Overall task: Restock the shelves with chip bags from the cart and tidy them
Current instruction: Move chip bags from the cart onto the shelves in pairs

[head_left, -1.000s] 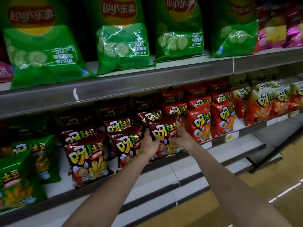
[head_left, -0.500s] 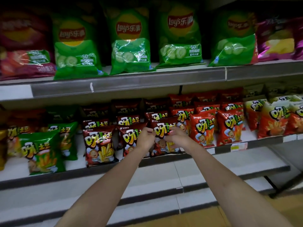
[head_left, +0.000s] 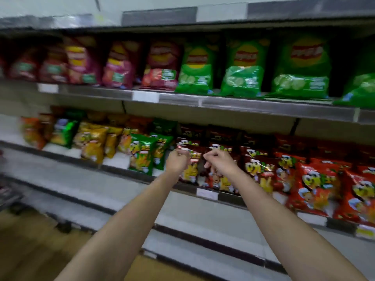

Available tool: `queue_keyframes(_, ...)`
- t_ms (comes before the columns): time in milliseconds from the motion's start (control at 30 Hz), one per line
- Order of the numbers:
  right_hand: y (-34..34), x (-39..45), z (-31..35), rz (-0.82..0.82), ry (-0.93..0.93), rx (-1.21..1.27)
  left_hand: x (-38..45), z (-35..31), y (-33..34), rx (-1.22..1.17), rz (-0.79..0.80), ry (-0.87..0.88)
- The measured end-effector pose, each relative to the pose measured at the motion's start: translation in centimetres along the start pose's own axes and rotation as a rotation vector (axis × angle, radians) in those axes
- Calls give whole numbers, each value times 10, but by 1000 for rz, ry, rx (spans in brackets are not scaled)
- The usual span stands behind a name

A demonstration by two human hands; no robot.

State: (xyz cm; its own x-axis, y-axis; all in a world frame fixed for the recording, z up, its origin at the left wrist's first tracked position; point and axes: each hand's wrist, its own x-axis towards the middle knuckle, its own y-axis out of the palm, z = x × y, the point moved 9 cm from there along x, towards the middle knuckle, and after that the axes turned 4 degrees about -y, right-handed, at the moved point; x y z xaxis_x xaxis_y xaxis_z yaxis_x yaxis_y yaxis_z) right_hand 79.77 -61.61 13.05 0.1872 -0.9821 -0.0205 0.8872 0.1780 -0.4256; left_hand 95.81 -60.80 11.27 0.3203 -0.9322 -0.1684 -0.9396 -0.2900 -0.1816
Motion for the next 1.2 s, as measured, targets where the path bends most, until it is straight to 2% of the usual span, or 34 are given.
queue_keyframes(267,147,3,100,228,-206,-1,-30,24,-191,-109,-313,-87)
queue_keyframes(400,223,-2,138,280,-249,5,-55,40,-279,-104,-435,-97)
queue_keyframes(567,317,-9,182,343,-272,35,-63,70,-384,-218,-553,-127)
queue_keyframes(933,536,-6,267,540,-335,-64,-57,130,-597,-362,-679,-165)
queue_keyframes(1200,677,-29,319,641,-341,-37,-73,163,-723,-328,-783,-240)
